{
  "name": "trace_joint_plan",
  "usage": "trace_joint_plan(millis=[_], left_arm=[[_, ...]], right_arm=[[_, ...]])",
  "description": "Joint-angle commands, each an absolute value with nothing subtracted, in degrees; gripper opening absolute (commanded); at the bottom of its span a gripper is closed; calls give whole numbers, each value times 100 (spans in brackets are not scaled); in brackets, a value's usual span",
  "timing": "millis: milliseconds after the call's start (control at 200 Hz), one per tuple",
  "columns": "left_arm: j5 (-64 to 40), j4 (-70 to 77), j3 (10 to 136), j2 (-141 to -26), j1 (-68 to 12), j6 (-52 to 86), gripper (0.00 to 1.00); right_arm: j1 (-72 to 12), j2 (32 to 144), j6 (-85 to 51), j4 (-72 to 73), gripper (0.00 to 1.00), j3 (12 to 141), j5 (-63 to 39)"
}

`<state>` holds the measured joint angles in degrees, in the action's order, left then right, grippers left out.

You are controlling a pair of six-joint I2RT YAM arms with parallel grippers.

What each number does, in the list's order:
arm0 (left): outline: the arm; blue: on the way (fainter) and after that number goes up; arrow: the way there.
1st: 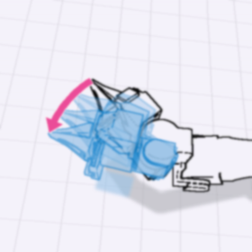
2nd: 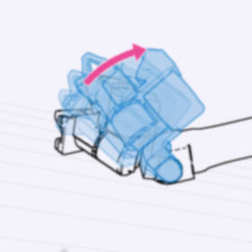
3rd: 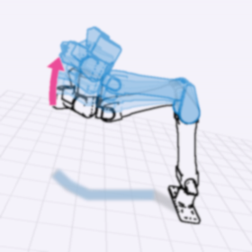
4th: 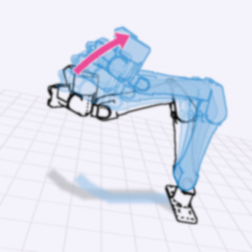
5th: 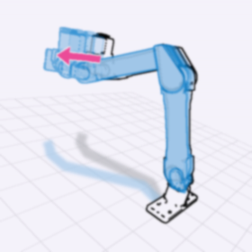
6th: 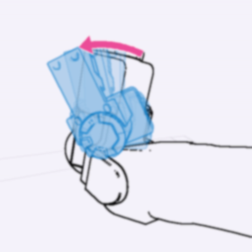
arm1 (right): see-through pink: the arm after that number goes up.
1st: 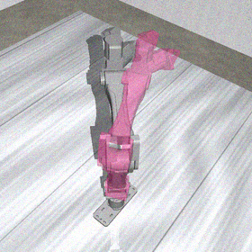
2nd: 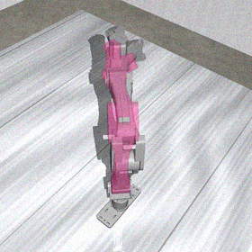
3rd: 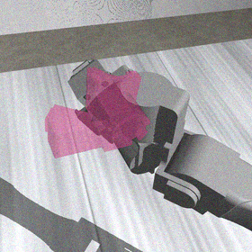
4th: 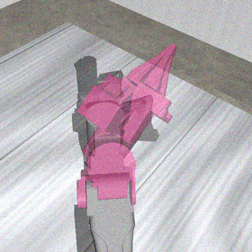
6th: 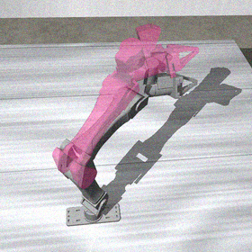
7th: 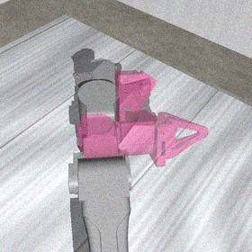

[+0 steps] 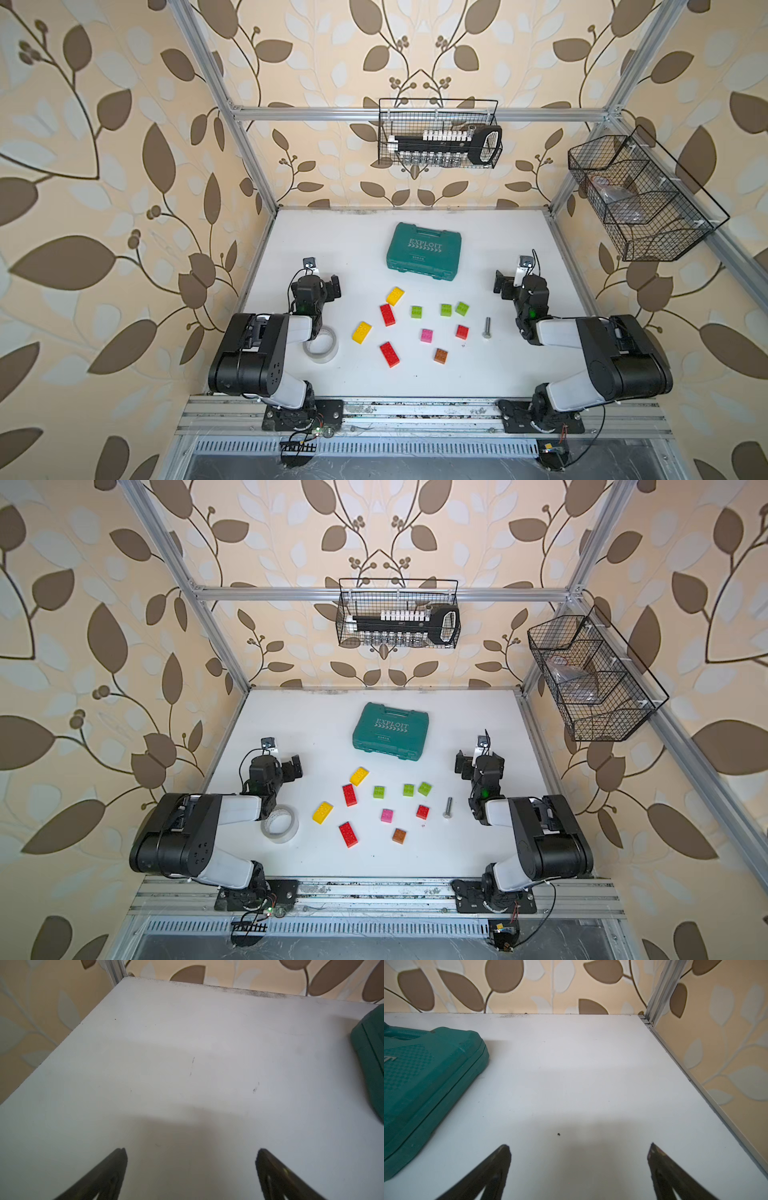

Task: Assemble the letter s with lego
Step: Pick up the lego brick from the center of the board.

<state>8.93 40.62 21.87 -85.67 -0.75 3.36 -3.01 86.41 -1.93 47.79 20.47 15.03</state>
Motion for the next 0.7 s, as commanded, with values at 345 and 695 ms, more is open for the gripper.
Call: trace_joint_plan(millis=[345,695], left_arm=[[844,4236,2179,-8532,-97,290,99],[839,4228,2180,-8534,-102,289,99]], right_arm=[[-308,8648,-255,4819,99,2074,1547],[-308,8622,-259,4843,99,2055,1542]])
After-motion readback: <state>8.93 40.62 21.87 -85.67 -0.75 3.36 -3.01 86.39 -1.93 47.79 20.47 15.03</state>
